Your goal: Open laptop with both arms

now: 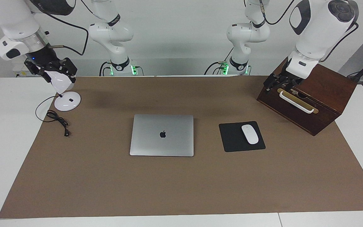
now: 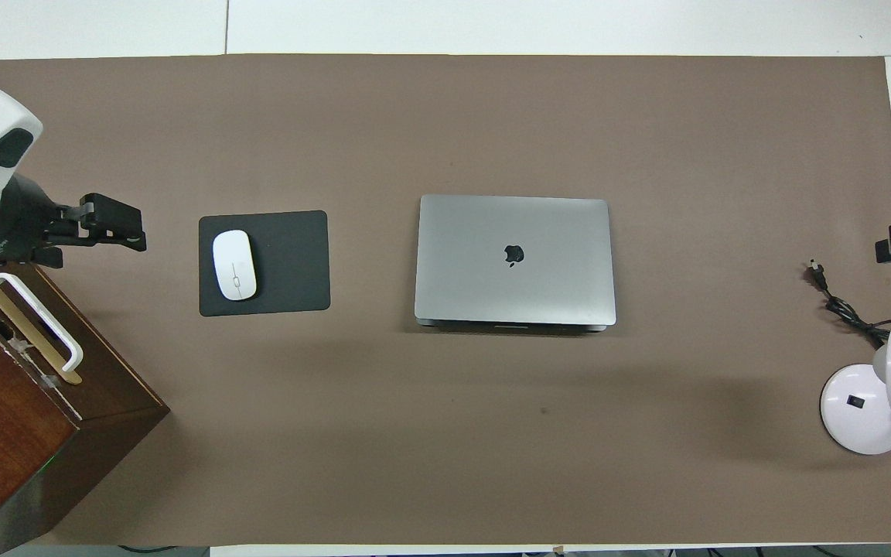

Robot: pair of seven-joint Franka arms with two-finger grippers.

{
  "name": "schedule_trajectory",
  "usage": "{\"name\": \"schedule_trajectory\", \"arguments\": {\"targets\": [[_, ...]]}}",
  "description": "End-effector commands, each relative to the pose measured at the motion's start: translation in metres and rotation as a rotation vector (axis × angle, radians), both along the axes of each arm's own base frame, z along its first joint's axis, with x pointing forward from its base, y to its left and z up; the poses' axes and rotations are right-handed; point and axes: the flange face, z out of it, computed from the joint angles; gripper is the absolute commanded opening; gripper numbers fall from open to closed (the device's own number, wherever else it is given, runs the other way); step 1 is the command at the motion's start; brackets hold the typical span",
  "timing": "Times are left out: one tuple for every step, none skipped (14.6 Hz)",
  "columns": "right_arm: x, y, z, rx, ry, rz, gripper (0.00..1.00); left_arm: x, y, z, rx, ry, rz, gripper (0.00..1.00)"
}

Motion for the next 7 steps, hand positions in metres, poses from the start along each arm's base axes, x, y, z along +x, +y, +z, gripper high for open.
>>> {"name": "schedule_trajectory", "arguments": {"targets": [[-0.0019,-0.0034,0.0032,-0.016,-0.011,-0.022,1.0,-0.0013,0.0039,-0.0006,0.017,-0.016,-0.013,1.0],[-0.0017,-0.0034,0.0033,-0.016,-0.013,-0.019,1.0,-0.0014,0.0039,-0.0013,0.017,-0.015,-0.014,1.0],[-0.0016,-0.0026,0.0033,-0.016,-0.013,-0.017,1.0,-0.0012,0.0047,-0.0005,0.017,-0.016,-0.011,1.0],[-0.0016,-0.0026,0.0033,-0.016,-0.013,-0.016,1.0,-0.0012,0.0047,-0.0005,0.017,-0.016,-0.011,1.0],[-0.0016,-0.0026,0.0033,-0.016,-0.013,-0.016,1.0,-0.001,0.003,-0.0014,0.017,-0.015,-0.014,1.0],[-0.0013,-0.0034,0.0025,-0.016,-0.011,-0.016,1.0,-0.0015,0.003,-0.0013,0.017,-0.015,-0.013,1.0],[-0.0014,-0.0042,0.0025,-0.016,-0.011,-0.017,1.0,-0.0012,0.0013,-0.0014,0.017,-0.015,-0.011,1.0]]}}
